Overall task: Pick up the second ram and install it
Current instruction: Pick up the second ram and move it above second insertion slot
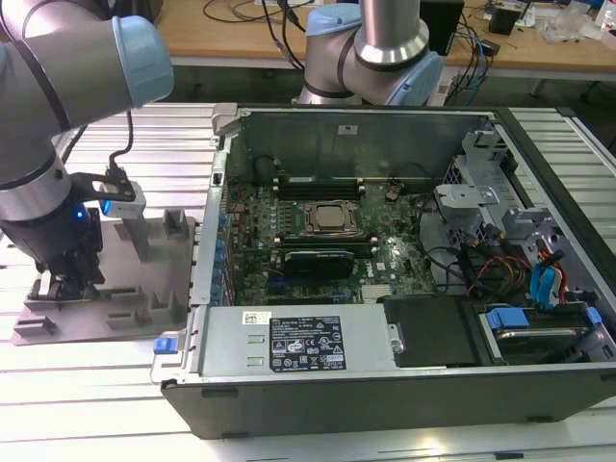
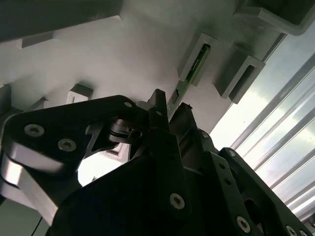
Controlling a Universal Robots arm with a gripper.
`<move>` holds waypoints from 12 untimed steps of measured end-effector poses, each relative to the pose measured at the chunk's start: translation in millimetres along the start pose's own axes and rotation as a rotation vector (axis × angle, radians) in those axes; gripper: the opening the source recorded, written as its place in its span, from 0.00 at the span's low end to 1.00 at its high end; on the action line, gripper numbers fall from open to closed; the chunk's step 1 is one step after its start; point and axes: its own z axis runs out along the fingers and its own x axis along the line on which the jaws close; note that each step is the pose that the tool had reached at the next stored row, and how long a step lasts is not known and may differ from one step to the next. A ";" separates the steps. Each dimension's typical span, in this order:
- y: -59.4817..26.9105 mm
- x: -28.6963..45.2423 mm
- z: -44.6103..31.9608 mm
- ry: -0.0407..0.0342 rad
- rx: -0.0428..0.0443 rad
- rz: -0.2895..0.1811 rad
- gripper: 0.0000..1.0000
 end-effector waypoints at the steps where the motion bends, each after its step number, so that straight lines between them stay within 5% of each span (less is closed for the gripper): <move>1: -0.1 0.0 1.7 -0.0001 0.0001 0.000 0.28; 8: 2.2 1.8 3.2 -0.0001 0.0005 -0.037 0.28; 12: 3.8 3.9 3.9 -0.0133 -0.0009 -0.069 0.28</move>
